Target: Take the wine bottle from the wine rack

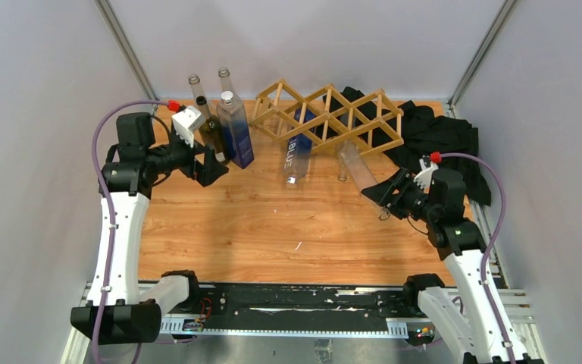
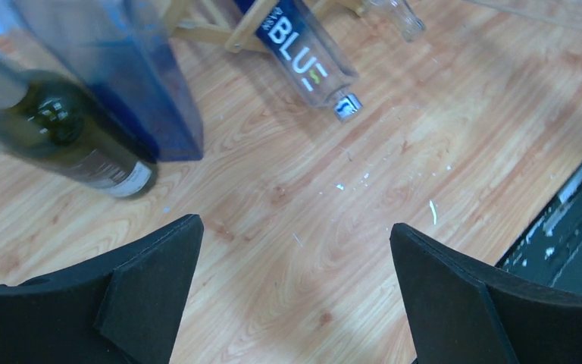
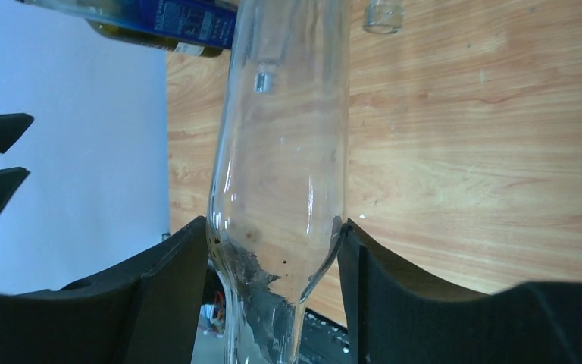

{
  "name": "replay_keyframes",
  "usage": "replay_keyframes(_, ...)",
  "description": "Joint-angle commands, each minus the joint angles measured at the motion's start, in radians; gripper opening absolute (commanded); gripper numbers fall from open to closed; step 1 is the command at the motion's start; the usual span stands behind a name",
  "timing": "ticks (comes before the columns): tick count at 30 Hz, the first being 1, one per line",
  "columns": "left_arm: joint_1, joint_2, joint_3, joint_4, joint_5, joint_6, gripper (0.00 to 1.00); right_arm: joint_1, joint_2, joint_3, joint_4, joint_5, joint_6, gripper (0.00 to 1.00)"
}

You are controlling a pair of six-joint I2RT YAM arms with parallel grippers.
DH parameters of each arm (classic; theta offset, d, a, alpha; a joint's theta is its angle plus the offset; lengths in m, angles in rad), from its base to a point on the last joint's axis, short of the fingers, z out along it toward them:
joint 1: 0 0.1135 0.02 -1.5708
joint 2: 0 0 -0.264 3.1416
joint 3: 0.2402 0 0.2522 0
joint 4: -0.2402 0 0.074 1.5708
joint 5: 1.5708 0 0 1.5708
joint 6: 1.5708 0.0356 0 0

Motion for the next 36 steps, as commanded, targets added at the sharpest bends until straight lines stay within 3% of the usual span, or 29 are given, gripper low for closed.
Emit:
replay_keyframes(1, -0.065, -0.065, -0.042, 0.005, 0.045, 0.142, 1.00, 0.055, 0.030, 0.076, 0.061, -0.121, 0.030, 0.00)
replay_keyframes(10, -0.197, -0.173, -0.047, -0.049, 0.035, 0.421, 1.00, 0.535, 0.272, 0.283, 0.110, 0.096, -0.004, 0.00)
replay_keyframes(14, -0.270, -0.210, -0.095, -0.098, -0.042, 0.549, 1.00, 0.668, 0.412, 0.388, 0.124, 0.108, -0.017, 0.00)
replay_keyframes(24, -0.401, -0.297, -0.280, -0.099, -0.200, 0.778, 1.00, 0.832, 0.679, 0.594, 0.113, 0.043, -0.071, 0.00)
replay_keyframes(36, -0.442, -0.340, -0.346, -0.101, -0.218, 0.855, 1.00, 0.922, 0.860, 0.750, 0.126, -0.091, -0.085, 0.00)
